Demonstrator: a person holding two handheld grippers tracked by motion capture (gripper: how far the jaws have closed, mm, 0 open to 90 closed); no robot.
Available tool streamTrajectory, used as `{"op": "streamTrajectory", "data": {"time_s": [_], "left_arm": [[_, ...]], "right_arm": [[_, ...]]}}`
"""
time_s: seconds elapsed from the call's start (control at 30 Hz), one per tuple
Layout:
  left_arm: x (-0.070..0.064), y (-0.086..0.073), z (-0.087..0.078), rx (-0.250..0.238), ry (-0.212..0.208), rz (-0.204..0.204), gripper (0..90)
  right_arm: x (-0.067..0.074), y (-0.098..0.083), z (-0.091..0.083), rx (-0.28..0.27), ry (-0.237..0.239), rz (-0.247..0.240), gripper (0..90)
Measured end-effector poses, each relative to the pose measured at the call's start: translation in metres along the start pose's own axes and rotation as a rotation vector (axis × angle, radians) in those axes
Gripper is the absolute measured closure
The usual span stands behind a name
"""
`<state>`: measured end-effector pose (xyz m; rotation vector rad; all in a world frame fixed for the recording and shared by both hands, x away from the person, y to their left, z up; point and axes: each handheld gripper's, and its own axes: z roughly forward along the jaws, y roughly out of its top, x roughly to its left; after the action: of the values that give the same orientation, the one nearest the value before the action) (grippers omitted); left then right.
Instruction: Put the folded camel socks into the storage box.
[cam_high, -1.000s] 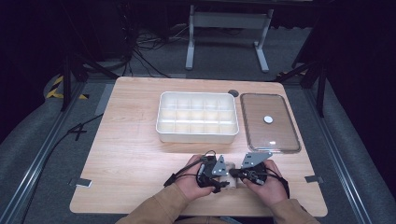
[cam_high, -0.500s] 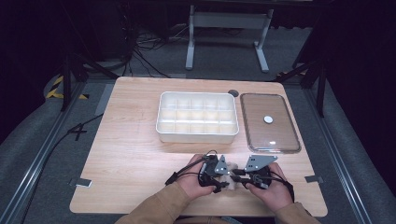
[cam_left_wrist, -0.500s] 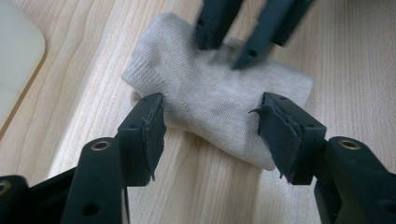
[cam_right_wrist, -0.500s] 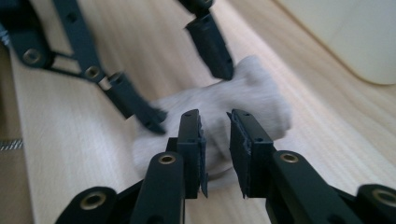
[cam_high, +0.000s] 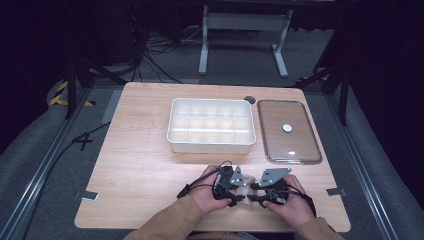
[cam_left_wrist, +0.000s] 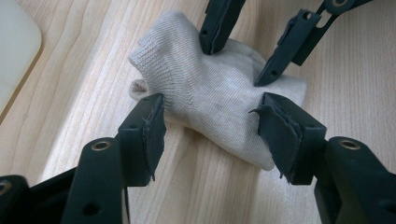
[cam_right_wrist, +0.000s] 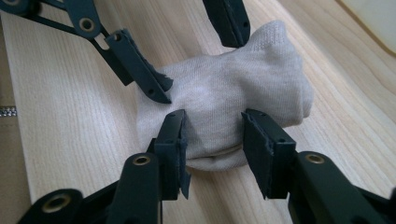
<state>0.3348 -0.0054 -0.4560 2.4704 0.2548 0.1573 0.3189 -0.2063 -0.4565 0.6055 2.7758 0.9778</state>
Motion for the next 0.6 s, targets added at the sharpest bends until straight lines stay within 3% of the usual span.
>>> {"op": "streamTrajectory", "data": {"time_s": [0.17,0.37,0.53,0.6], "left_arm": [[0.0010,-0.0015,-0.0013,0.002,0.014,-0.016,41.2],[0.0020,-0.0034,-0.0021,0.010,0.020,-0.028,40.0],[0.0016,-0.0046,-0.0034,0.002,0.020,-0.050,39.5],[0.0026,-0.0049,-0.0066,0.008,0.018,-0.040,38.0]], "right_arm": [[-0.0093,-0.0008,0.0040,-0.009,0.023,0.028,57.6],[-0.0084,0.0035,0.0044,-0.003,-0.041,-0.004,56.7],[-0.0084,0.0026,0.0035,-0.009,-0.056,-0.001,55.8],[-0.0073,0.0020,0.0005,-0.010,-0.063,-0.001,55.7]]}}
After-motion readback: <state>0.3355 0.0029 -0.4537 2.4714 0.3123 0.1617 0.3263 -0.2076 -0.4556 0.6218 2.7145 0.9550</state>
